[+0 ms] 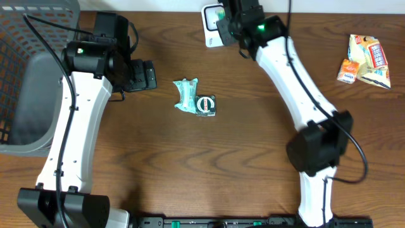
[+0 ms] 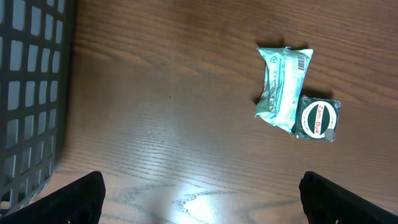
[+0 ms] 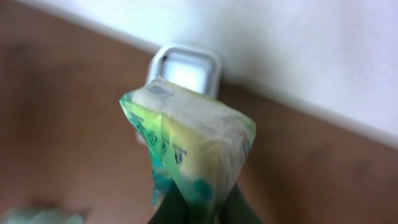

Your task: Scan the item barcode

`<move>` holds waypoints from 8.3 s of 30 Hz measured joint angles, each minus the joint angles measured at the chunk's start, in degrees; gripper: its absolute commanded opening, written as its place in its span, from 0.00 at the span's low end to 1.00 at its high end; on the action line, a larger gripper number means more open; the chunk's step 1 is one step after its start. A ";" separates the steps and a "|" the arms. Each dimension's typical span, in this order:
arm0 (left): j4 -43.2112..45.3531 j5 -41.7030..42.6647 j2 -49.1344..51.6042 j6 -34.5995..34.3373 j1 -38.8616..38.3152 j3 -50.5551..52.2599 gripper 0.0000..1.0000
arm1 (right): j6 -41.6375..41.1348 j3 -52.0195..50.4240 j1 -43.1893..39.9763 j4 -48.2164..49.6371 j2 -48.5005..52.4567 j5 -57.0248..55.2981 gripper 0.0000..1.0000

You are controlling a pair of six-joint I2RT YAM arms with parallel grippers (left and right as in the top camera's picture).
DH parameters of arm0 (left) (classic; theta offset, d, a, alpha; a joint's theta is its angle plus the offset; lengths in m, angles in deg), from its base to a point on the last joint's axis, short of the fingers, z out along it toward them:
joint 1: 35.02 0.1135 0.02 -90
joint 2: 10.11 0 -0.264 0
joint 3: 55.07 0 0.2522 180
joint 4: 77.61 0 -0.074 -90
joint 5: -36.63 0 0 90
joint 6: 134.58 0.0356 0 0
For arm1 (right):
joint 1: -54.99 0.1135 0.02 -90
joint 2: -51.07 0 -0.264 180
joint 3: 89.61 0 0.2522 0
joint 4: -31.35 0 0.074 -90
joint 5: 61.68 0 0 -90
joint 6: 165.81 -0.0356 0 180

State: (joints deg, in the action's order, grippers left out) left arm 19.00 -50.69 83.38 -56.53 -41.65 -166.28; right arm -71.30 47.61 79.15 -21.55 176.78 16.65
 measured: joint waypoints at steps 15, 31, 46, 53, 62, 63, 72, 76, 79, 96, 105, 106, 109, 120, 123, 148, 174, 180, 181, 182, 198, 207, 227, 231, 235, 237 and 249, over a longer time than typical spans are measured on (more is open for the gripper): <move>-0.07 0.00 0.00 0.00 0.00 -0.02 0.98 | 36.15 0.13 4.20 26.05 15.82 -16.46 0.01; 0.00 -0.02 0.00 0.00 0.00 0.00 0.98 | 27.39 0.35 -5.53 6.54 11.13 -20.74 0.01; -0.02 0.00 0.02 0.00 0.00 0.00 0.98 | 3.65 0.46 -37.20 -16.26 8.98 -14.56 0.99; -0.02 0.00 0.04 0.00 0.00 0.00 0.98 | -0.24 0.46 -38.12 -16.96 8.98 -3.61 0.99; -0.04 0.00 0.04 0.00 0.00 0.00 0.98 | -3.93 0.44 -32.70 -22.49 8.79 26.60 0.99; 0.00 0.00 0.04 0.00 0.00 0.00 0.98 | -4.24 0.44 -31.89 -23.17 8.79 31.30 0.99; -0.02 0.00 0.04 0.00 0.00 0.00 0.98 | -5.66 0.20 -16.06 -25.29 8.76 46.82 0.93; -0.02 0.00 0.04 0.00 0.00 0.00 0.98 | -8.59 0.11 -5.86 -24.87 8.76 37.20 0.94; -0.02 0.00 0.04 0.00 0.00 0.00 0.98 | -12.22 0.00 1.09 -24.09 8.76 30.36 0.92; -0.02 0.00 0.04 0.00 0.00 -0.02 0.98 | -23.43 -0.22 11.08 -18.69 9.03 18.51 0.79; -0.02 0.00 0.04 0.00 0.00 0.00 0.98 | -23.61 -0.22 13.62 -15.17 13.00 18.80 0.79; -0.02 0.00 0.04 0.00 0.00 0.00 0.98 | -23.61 -0.22 13.92 -15.17 14.12 18.25 0.76; -0.04 0.00 0.04 0.00 0.00 0.00 0.98 | -23.71 -0.28 14.16 -15.69 15.61 15.98 0.71; -0.02 0.00 0.04 0.00 0.00 0.00 0.98 | -25.77 -0.31 10.29 -23.78 16.39 -6.29 0.70; -0.02 0.00 0.04 0.00 0.00 0.00 0.98 | -25.59 -0.31 6.99 -25.31 16.20 -9.20 0.67; -0.04 0.00 0.04 0.00 0.00 0.00 0.98 | -16.79 -0.37 -1.86 -49.00 10.97 6.99 0.77; -0.02 0.00 0.04 0.00 0.00 0.00 0.98 | -16.22 -19.45 4.48 -46.75 8.48 12.31 0.02; -0.02 0.00 0.04 0.00 0.00 0.00 0.98 | -16.20 -17.44 6.03 -42.84 8.48 19.89 0.06; -0.02 0.00 0.04 0.00 0.00 -0.02 0.98 | -16.20 -16.04 6.32 -42.64 8.48 21.14 0.07; -0.02 0.00 0.04 0.00 0.00 0.00 0.98 | -16.20 -15.45 6.43 -42.71 8.48 21.35 0.09; -0.02 0.00 0.04 0.00 0.00 0.00 0.98 | 7.58 -3.02 -0.39 -36.81 8.41 21.88 0.99; -0.02 0.00 0.04 0.00 0.00 0.00 0.98 | 17.84 -12.96 -6.86 -30.25 8.44 32.09 0.76; -0.02 0.00 0.04 0.00 0.00 -0.02 0.98 | 12.96 -19.39 -8.59 -40.19 6.27 36.57 0.61; -0.02 0.00 0.04 0.00 0.00 -0.02 0.98 | 9.79 -19.39 -8.61 -36.35 0.44 32.76 0.83; -0.04 0.00 0.04 0.00 0.00 0.00 0.98 | 7.91 -19.26 -8.61 -28.68 -2.78 31.41 0.91; -0.02 0.00 0.04 0.00 0.00 0.00 0.98 | 7.52 -19.43 -8.61 -26.12 -2.56 31.58 0.94; -0.04 0.00 0.04 0.00 0.00 0.00 0.98 | 6.25 -27.15 -8.13 -19.69 2.99 40.35 0.56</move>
State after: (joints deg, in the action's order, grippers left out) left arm 18.96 -50.69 83.42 -56.53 -41.65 -166.28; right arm -65.05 20.47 71.02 -41.24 179.77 57.00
